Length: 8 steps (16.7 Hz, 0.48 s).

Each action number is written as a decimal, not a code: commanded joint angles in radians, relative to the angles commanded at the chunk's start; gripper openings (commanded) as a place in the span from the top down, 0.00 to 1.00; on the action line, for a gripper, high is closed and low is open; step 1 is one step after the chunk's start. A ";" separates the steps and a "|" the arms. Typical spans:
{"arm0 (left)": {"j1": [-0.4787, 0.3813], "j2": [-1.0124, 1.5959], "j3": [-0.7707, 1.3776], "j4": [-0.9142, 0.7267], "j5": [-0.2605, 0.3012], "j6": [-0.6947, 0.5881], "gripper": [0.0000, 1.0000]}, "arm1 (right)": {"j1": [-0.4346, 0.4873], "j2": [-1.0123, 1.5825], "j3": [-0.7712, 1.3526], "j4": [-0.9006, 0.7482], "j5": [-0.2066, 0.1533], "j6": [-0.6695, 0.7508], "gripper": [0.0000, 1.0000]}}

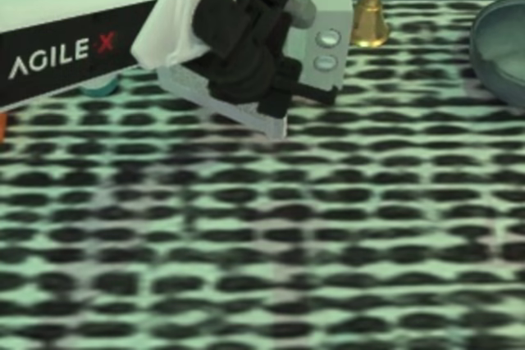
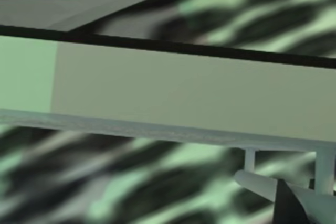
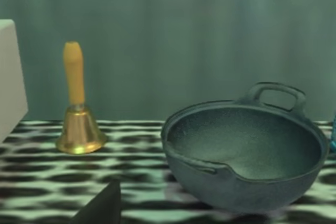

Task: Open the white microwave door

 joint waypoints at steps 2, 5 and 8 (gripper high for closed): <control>0.000 0.000 0.000 0.000 0.000 0.000 1.00 | 0.000 0.000 0.000 0.000 0.000 0.000 0.00; 0.000 0.000 0.000 0.000 0.000 0.000 1.00 | 0.000 0.000 0.000 0.000 0.000 0.000 0.00; -0.008 0.000 0.001 0.000 0.009 -0.006 1.00 | 0.000 0.000 0.000 0.000 0.000 0.000 0.00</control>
